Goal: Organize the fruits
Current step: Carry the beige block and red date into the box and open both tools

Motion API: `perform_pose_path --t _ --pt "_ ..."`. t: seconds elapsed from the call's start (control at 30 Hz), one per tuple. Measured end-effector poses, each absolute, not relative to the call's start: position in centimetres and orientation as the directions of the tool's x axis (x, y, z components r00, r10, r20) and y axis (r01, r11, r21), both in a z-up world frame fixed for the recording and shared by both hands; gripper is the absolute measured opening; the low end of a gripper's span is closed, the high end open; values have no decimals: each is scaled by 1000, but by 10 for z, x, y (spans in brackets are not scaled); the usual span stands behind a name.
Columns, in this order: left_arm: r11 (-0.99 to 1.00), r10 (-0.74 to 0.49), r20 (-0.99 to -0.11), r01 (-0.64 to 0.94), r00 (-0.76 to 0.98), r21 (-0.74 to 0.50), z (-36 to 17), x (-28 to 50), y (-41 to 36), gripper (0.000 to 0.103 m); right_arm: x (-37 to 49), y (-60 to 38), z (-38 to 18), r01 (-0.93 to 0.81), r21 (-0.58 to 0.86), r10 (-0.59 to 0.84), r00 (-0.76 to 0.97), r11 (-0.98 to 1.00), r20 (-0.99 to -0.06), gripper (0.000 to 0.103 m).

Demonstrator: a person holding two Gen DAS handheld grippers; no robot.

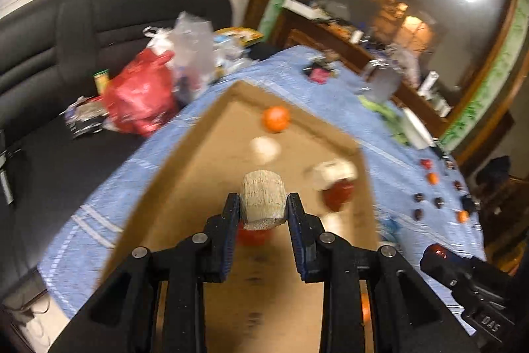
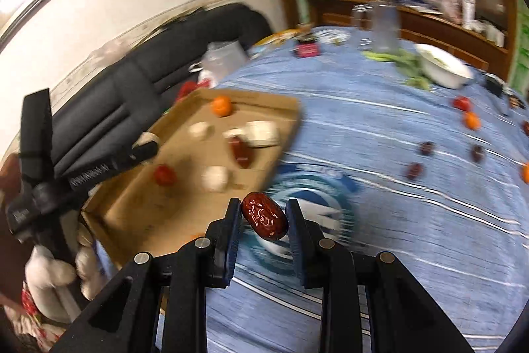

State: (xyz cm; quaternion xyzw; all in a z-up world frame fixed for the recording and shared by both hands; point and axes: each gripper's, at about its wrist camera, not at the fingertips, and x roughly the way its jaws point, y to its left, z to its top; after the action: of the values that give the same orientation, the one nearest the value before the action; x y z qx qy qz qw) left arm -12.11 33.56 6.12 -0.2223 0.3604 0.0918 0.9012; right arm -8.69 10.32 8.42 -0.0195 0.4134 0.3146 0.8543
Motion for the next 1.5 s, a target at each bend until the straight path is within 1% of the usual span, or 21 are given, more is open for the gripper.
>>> perform_pose_path --t 0.13,0.33,0.53,0.57,0.6,0.67,0.77,0.83,0.87,0.9,0.93,1.0,1.03,1.1,1.2,1.33,1.4,1.5 --pt "875 16 -717 -357 697 -327 47 -123 352 28 -83 146 72 -594 212 521 413 776 -747 30" --pt "878 -5 -704 -334 710 -343 44 -127 356 28 -77 185 53 -635 191 503 356 748 -788 30" --pt "868 -16 -684 -329 730 -372 52 -130 358 30 -80 198 43 -651 159 484 356 742 -800 30" --pt "866 -16 -678 -329 735 -377 54 -132 358 32 -81 199 43 -656 153 482 357 740 -800 30" --pt "863 -15 -672 -330 740 -382 57 -134 359 38 -82 200 43 -660 148 482 358 736 -800 30" --pt "858 -5 -659 -336 752 -389 64 -138 360 46 -85 202 44 -668 134 480 366 732 -797 30" --pt "853 3 -637 -335 770 -401 75 -146 360 48 -90 197 49 -667 124 481 383 735 -789 30" --pt "852 7 -625 -332 780 -405 82 -150 358 51 -94 190 55 -658 131 490 398 742 -776 31" --pt "853 10 -617 -329 787 -405 86 -153 357 55 -96 185 58 -652 136 495 406 746 -768 34" --pt "855 11 -610 -323 792 -405 90 -155 354 57 -99 181 61 -645 142 500 415 751 -760 39" --pt "859 10 -602 -315 799 -403 95 -158 350 57 -102 174 65 -636 148 505 427 758 -750 42" --pt "868 3 -591 -296 806 -399 101 -161 343 60 -109 158 72 -614 154 510 460 774 -727 55" --pt "872 -1 -587 -286 809 -396 104 -162 340 60 -112 150 76 -600 153 507 481 785 -716 56" --pt "884 -14 -582 -261 813 -387 110 -164 328 63 -119 132 81 -564 152 492 521 812 -697 59" --pt "901 -38 -576 -221 817 -373 117 -166 310 63 -123 101 85 -496 189 477 556 848 -680 62" --pt "927 -68 -564 -157 823 -341 127 -170 281 64 -123 57 87 -399 232 442 594 887 -671 63" --pt "937 -83 -558 -126 826 -326 132 -172 265 68 -125 32 85 -346 253 422 612 903 -669 65" --pt "953 -101 -561 -82 822 -292 135 -173 241 69 -130 0 80 -275 292 401 629 916 -666 65"
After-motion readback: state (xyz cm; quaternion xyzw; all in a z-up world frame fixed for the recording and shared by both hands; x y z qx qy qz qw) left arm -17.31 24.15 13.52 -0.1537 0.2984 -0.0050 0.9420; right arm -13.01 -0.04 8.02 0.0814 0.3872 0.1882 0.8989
